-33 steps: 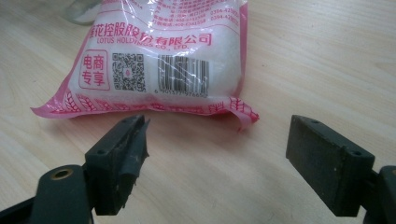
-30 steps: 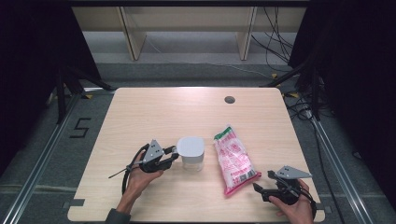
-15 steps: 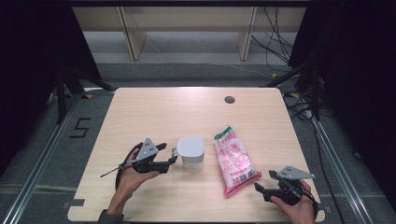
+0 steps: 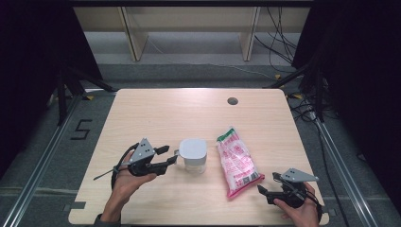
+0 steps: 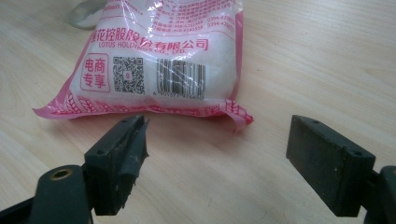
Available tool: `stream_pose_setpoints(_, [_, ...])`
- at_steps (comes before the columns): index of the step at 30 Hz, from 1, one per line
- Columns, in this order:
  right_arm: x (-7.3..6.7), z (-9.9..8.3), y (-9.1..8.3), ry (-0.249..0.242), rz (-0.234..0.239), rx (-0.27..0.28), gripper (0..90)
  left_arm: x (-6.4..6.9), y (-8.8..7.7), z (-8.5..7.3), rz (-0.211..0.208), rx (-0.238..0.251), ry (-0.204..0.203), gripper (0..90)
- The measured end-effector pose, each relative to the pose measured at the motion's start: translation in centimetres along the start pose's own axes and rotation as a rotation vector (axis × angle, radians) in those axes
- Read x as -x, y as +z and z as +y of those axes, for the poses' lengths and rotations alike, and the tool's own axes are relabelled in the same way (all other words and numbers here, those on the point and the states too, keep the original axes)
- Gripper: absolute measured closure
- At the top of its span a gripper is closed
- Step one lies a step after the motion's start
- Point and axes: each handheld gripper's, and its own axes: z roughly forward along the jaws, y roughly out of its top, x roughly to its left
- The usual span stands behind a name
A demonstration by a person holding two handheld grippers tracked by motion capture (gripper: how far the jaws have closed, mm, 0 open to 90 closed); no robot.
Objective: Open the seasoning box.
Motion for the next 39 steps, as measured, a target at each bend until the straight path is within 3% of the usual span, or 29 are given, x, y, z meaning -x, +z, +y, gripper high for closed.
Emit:
stream_pose_setpoints(3, [-0.1, 0.0, 0.0, -0.002, -0.001, -0.009, 20.8, 0.1, 0.2, 0.1, 0.005, 0.014, 0.027, 71.9])
stream_pose_setpoints(7, [0.0, -0.1, 0.0, 0.001, -0.001, 0.001, 20.8, 0.3, 0.1, 0.2, 0.021, 0.048, 0.006, 82.6])
stream_pose_setpoints(11, [0.0, 0.0, 0.0, 0.001, -0.006, 0.002, 20.8, 0.4, 0.2, 0.3, 0.014, 0.087, -0.017, 87.7])
stream_pose_setpoints(16, [-0.1, 0.0, -0.1, -0.006, -0.007, 0.001, 20.9, 0.0, 0.8, 0.2, 0.015, 0.091, -0.040, 88.7])
stream_pose_setpoints(19, [-0.4, -0.1, -0.4, 0.027, -0.012, -0.010, 20.9, -0.2, 1.2, 0.3, 0.010, 0.098, -0.050, 88.5])
stream_pose_setpoints(20, [-0.1, -0.1, -0.4, 0.002, -0.014, -0.001, 20.8, -0.2, 1.4, 0.4, 0.003, 0.104, -0.057, 88.5])
stream_pose_setpoints(27, [-0.4, 0.1, -0.3, -0.010, -0.016, 0.002, 20.9, -0.3, 2.2, 0.5, -0.010, 0.091, -0.050, 87.6])
stream_pose_setpoints(33, [-0.6, 0.1, -0.3, -0.020, -0.018, 0.006, 20.9, -0.7, 2.8, 0.3, -0.015, 0.101, -0.070, 87.3])
stream_pose_setpoints(39, [-0.5, 0.2, -0.3, -0.019, -0.017, 0.017, 20.9, -0.5, 3.1, 0.5, -0.017, 0.099, -0.049, 87.3])
